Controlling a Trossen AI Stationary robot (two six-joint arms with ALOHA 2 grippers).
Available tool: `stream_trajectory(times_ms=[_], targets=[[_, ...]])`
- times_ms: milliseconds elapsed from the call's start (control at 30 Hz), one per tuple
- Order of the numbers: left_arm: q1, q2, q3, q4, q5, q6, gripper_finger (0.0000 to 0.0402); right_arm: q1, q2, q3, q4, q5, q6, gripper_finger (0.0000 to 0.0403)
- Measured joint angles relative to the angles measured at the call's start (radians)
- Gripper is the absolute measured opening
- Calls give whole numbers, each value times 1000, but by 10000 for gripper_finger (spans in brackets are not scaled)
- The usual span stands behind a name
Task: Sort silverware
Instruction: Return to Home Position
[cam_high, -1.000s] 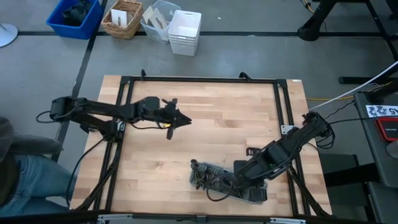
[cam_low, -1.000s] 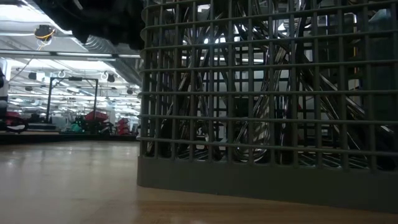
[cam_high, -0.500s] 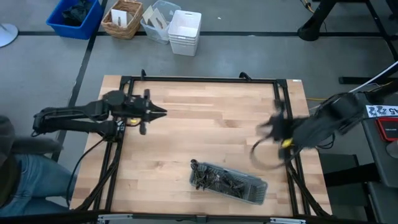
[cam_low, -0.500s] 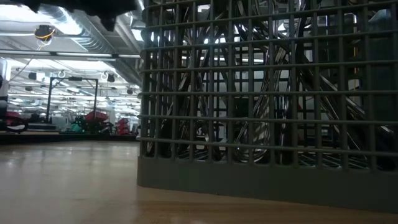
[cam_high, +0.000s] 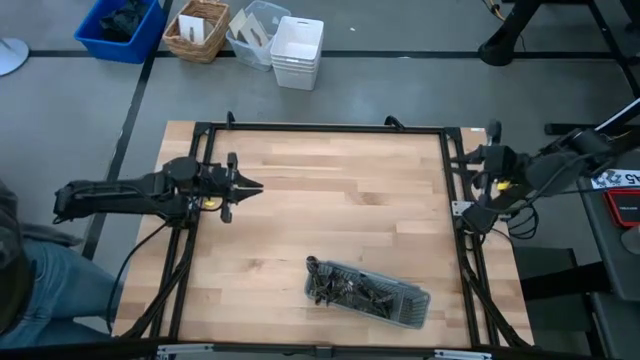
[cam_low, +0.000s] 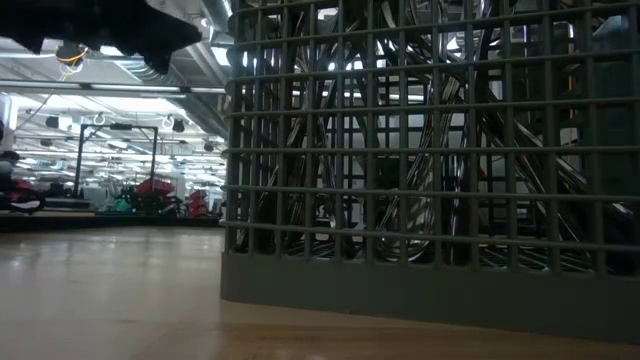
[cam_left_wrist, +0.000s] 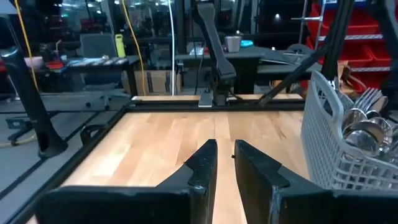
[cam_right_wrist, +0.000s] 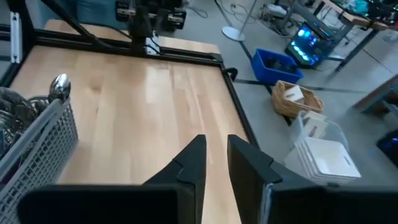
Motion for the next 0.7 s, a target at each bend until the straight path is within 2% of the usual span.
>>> stream_trajectory(times_ms=[367,533,700], targets=[[0,-56,-97,73,-47,-3,49,0,-397,-702,517,-67,-124,69],[0,-78,-119,73,-48,-6,49,0,-575,-947,731,-100,-163,69],[0,-83,-119,76,-50,-2,49,0,-720,-1127,901,-107,-163,69]])
